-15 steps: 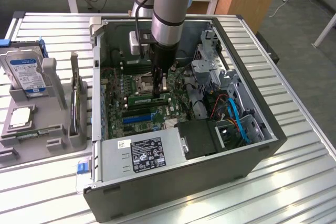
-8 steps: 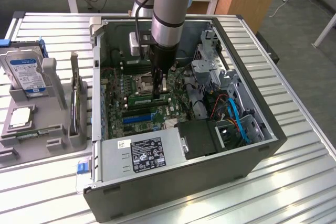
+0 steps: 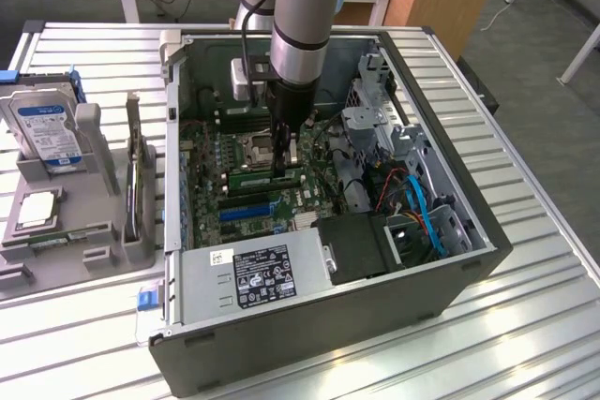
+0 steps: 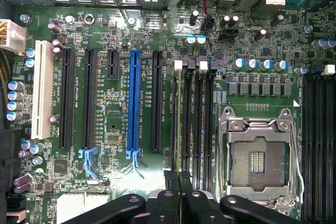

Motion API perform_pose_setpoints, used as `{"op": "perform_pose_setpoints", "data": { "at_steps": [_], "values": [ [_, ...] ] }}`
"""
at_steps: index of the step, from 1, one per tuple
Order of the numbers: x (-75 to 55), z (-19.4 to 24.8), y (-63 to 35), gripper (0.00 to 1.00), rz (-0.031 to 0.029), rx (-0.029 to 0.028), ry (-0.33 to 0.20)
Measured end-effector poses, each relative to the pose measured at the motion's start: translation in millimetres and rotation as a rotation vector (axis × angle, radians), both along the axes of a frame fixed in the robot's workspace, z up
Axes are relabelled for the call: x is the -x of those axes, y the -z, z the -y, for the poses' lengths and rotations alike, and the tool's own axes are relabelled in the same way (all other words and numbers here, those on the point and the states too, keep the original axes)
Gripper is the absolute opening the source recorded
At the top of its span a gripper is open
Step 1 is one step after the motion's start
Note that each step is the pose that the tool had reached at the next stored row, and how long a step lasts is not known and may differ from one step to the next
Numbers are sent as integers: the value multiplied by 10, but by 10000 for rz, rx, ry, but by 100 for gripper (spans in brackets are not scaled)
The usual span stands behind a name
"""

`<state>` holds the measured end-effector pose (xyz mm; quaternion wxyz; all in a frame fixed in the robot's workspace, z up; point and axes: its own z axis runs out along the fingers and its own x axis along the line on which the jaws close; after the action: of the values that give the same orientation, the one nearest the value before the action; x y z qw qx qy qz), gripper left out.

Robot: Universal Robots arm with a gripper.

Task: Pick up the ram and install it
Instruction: 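Insert the ram into the slot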

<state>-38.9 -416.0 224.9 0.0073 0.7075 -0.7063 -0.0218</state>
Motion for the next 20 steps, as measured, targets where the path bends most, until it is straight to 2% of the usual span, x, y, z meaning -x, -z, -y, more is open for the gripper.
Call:
{"op": "perform_pose_setpoints", "data": {
  "at_steps": [6, 7, 8, 9, 16, 20],
  "values": [
    [-1, -1, 2, 13, 6, -6, 0],
    [-1, -1, 2, 18, 4, -5, -1],
    [-1, -1, 2, 18, 2, -4, -1],
    [-1, -1, 2, 25, 2, -4, 0],
    [0, 0, -1, 25, 1, -1, 0],
    [0, 0, -40, 25, 1, -2, 0]
  ]
}}
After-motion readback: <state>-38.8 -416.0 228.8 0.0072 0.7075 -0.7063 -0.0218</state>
